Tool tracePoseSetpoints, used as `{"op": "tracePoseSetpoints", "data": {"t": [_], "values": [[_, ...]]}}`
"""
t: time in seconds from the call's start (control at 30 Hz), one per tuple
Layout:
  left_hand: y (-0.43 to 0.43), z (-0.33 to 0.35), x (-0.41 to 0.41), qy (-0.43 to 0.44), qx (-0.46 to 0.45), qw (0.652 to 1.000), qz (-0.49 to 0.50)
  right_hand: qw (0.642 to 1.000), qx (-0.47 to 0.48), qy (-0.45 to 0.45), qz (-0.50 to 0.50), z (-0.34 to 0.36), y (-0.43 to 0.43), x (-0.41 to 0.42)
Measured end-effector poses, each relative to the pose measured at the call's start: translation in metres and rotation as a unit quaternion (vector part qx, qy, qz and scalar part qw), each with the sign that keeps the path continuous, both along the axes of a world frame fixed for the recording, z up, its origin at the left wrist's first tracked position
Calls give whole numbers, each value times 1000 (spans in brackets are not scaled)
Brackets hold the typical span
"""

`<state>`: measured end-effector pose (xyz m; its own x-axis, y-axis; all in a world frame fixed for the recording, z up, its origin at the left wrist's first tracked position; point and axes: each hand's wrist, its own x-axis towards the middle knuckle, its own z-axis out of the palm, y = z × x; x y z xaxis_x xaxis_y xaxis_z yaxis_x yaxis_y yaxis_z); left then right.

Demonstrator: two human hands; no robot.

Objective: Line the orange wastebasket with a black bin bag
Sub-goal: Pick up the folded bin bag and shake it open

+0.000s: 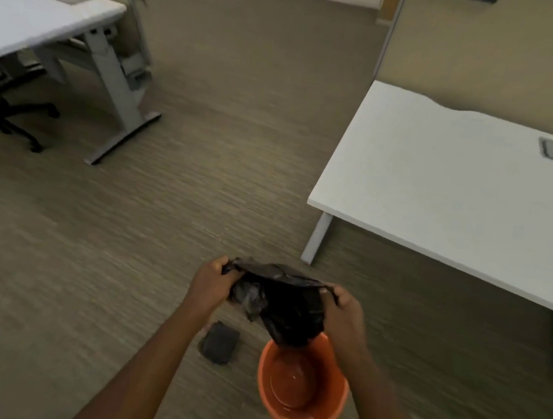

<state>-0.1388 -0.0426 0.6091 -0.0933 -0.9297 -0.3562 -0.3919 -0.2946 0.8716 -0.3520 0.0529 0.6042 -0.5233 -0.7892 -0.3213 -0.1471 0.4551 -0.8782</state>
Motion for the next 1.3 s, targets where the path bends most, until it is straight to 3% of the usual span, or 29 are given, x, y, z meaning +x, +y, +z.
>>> {"op": "tracePoseSetpoints", "data": {"t": [0.13, 0.23, 0.37, 0.47, 0.57, 0.63, 0.7, 0.83, 0.93, 1.03, 1.07, 1.17, 1.3], "values": [[6, 39, -2, -96, -108, 988, -58, 999, -12, 50, 9, 33, 13, -21], [9, 67, -10, -203, -227, 945, -122, 994, -22, 110, 12, 58, 25, -36], [10, 123, -23, -236, -281, 915, -170, 980, -43, 185, 53, 88, 38, -60], [7, 151, -27, -174, -220, 947, -154, 973, -47, 209, 88, 101, 38, -73], [13, 185, -36, 54, -81, 990, -104, 969, -55, 211, 114, 119, 43, -86], [12, 200, -44, 174, -1, 983, -65, 968, -58, 214, 122, 128, 41, -92], [12, 210, -50, 218, 35, 974, -51, 966, -64, 223, 117, 135, 39, -95], [11, 222, -58, 234, 35, 971, -40, 971, -69, 218, 77, 148, 33, -98], [9, 229, -60, 254, 44, 966, -24, 974, -71, 215, -8, 159, 32, -98], [13, 235, -67, 260, 42, 965, -23, 980, -116, 128, -102, 177, 37, -84], [14, 237, -71, 263, 37, 964, -20, 984, -129, 88, -89, 185, 38, -75], [21, 242, -87, 259, 26, 965, -23, 989, -125, 27, 76, 199, 42, -40], [30, 236, -107, 145, -51, 988, -16, 978, -116, -18, 174, 201, 40, -4]]}}
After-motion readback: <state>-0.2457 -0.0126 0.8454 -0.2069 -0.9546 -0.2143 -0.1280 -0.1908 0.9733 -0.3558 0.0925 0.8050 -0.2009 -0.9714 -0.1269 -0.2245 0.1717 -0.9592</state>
